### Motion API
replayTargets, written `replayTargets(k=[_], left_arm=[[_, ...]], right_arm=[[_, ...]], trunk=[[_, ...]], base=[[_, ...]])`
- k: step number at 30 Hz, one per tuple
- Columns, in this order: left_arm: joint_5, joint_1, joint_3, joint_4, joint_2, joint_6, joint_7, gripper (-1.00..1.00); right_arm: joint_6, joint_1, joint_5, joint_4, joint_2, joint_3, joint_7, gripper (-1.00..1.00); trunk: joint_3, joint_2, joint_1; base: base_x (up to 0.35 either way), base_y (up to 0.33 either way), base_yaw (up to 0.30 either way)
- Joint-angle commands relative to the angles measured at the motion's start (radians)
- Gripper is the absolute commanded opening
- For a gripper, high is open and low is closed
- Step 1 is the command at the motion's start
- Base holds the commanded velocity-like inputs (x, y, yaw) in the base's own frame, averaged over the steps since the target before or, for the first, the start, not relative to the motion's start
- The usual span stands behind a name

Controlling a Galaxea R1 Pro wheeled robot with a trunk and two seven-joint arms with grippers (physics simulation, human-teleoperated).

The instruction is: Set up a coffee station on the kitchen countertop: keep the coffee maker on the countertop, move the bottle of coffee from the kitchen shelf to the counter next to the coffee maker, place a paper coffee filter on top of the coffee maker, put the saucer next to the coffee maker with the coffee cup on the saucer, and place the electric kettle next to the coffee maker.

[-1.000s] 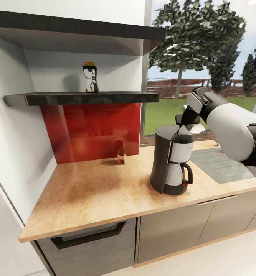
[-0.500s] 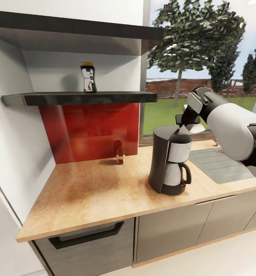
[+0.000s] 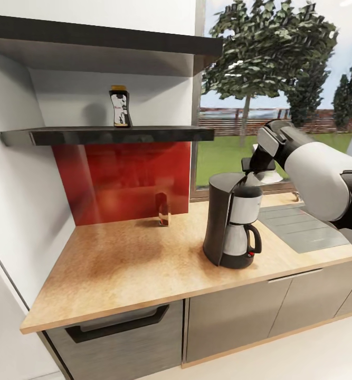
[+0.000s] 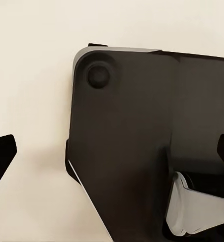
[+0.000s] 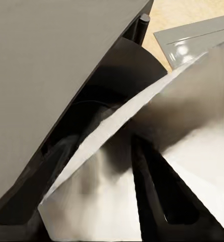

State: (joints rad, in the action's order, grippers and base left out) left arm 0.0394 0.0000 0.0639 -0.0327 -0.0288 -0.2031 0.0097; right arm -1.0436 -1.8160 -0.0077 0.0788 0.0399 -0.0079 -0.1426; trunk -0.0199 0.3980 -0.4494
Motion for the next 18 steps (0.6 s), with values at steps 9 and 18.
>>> replayTargets(k=[9, 18], left_arm=[[0.004, 0.000, 0.006, -0.001, 0.000, -0.002, 0.000, 1.00], [0.004, 0.000, 0.005, -0.001, 0.000, -0.002, 0.000, 1.00]], right_arm=[[-0.004, 0.000, -0.002, 0.001, -0.002, -0.001, -0.003, 1.00], [-0.004, 0.000, -0.002, 0.001, -0.002, -0.001, -0.003, 1.00]], trunk=[[-0.002, 0.002, -0.001], [-0.002, 0.002, -0.001]], base=[[0.000, 0.000, 0.000], [0.000, 0.000, 0.000]])
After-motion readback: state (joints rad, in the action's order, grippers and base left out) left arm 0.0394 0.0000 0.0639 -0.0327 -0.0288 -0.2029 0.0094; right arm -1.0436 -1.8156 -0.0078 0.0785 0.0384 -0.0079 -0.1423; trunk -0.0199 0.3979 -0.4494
